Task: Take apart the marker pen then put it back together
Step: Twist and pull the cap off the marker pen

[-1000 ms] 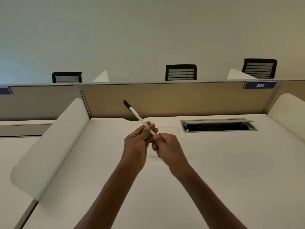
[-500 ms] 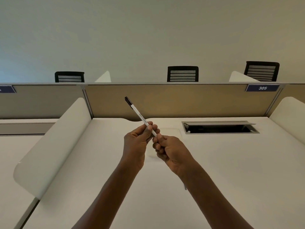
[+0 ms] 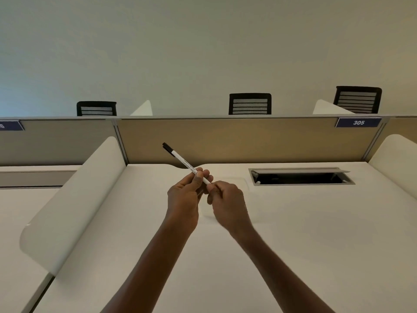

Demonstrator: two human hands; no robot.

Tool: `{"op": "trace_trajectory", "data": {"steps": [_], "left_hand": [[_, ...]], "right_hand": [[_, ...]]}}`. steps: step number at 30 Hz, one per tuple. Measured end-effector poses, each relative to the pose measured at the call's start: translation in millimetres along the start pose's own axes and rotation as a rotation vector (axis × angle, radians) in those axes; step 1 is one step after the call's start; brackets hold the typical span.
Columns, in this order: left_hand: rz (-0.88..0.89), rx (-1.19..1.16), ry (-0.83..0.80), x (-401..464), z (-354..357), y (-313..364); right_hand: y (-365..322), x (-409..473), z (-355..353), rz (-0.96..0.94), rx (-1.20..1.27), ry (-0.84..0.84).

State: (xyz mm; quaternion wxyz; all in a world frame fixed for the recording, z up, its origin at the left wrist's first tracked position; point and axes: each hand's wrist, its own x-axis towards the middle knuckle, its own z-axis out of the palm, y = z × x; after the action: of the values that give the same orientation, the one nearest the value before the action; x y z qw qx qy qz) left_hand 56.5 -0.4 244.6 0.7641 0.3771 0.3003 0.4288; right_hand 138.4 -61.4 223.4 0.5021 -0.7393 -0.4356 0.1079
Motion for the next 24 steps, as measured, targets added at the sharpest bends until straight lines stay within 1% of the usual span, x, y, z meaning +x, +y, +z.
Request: {"op": "trace_trajectory", "data": {"steps": [2, 3, 4, 7, 9, 10, 12, 13, 16, 18, 20, 22, 24], "left_hand": [[0.015, 0.025, -0.074, 3, -6, 5], [0.013, 0.032, -0.112, 4, -8, 7], [0.008, 0.042, -0.151, 5, -10, 10], [-0.013, 0.077, -0.249, 7, -10, 14], [-0.018, 0.093, -0.282, 7, -10, 16], [-0.011, 0.097, -0.281, 7, -9, 15], [0.017, 0.111, -0.234, 6, -9, 12], [0.035, 0.12, -0.196, 5, -8, 9], [0.078, 0.122, -0.091, 1, -5, 1], [0.09, 0.112, -0.026, -1, 0, -3], [0.08, 0.072, 0.028, -4, 5, -5], [0.055, 0.015, 0.067, -5, 10, -6], [0.033, -0.01, 0.097, -4, 12, -7]], "right_hand": [[-7, 5, -12, 0.306, 0.571, -0.241], [-9, 6, -19, 0.419, 0.778, -0.347], [-9, 7, -25, 0.499, 0.918, -0.433], [-8, 8, -33, 0.619, 1.149, -0.612], [-9, 7, -33, 0.659, 1.222, -0.65], [-9, 7, -32, 0.67, 1.225, -0.629], [-9, 7, -27, 0.66, 1.159, -0.521], [-9, 6, -25, 0.635, 1.086, -0.459], [-9, 4, -18, 0.492, 0.75, -0.282], [-10, 2, -14, 0.338, 0.435, -0.15], [-7, 1, -7, 0.101, 0.065, 0.035], [-4, -2, 0, -0.127, -0.252, 0.219], [-2, -5, 5, -0.264, -0.424, 0.31]]}}
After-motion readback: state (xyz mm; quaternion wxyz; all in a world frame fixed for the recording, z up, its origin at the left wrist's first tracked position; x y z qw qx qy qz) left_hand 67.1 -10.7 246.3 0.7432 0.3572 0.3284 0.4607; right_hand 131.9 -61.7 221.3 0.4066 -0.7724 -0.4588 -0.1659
